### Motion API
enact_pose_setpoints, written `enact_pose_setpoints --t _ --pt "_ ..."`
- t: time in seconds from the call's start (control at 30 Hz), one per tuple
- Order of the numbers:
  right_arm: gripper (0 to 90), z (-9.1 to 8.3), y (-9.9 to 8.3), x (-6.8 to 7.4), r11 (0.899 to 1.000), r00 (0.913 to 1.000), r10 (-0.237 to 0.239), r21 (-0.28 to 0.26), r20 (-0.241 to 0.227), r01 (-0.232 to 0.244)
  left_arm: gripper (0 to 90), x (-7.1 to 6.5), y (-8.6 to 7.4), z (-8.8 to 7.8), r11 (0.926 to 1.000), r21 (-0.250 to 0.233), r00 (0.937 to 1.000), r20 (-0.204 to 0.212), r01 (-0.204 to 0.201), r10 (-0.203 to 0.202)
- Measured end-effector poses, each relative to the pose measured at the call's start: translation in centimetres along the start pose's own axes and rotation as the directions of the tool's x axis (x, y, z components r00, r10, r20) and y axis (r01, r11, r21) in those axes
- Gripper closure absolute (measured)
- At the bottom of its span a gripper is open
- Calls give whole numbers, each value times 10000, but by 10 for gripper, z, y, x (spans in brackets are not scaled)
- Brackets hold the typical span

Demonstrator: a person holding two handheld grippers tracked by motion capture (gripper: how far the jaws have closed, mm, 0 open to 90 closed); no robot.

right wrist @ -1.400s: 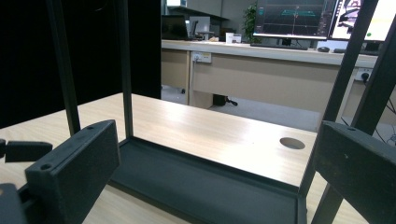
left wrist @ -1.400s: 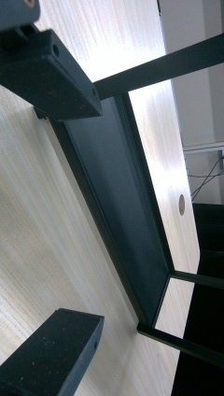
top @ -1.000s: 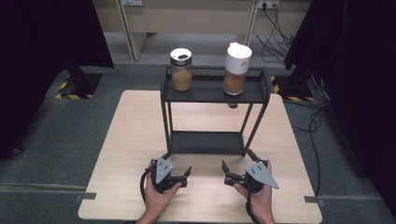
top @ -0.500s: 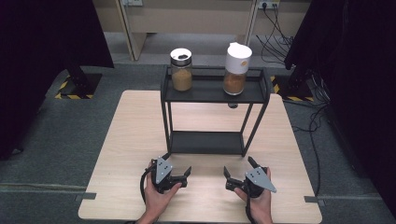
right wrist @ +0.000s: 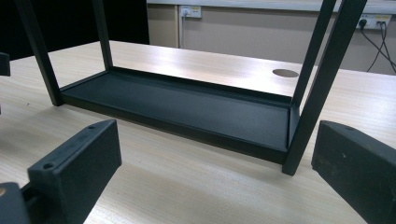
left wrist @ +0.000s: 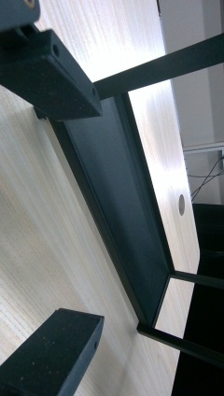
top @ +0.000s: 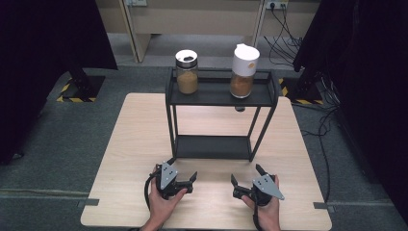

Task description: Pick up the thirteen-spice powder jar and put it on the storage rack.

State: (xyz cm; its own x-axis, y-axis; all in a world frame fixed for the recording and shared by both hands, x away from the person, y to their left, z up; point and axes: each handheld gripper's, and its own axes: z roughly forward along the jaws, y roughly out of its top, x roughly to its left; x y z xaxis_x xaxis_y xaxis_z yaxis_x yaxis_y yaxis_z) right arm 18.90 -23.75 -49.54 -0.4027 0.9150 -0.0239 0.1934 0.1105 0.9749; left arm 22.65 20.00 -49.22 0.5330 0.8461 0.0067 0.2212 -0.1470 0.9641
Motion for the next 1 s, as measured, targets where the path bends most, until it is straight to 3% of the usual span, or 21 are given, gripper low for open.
enact_pose_setpoints --t 0.2,1.0 --pt "17 -1 -1 -3 9998 9998 202 -51 -35 -202 17 0 0 0 10000 -20 10000 -14 -8 8" --pt "21 -3 -6 -5 9993 9995 177 -314 -254 -185 18 -2 0 -1 10000 -2 10000 -56 -12 12"
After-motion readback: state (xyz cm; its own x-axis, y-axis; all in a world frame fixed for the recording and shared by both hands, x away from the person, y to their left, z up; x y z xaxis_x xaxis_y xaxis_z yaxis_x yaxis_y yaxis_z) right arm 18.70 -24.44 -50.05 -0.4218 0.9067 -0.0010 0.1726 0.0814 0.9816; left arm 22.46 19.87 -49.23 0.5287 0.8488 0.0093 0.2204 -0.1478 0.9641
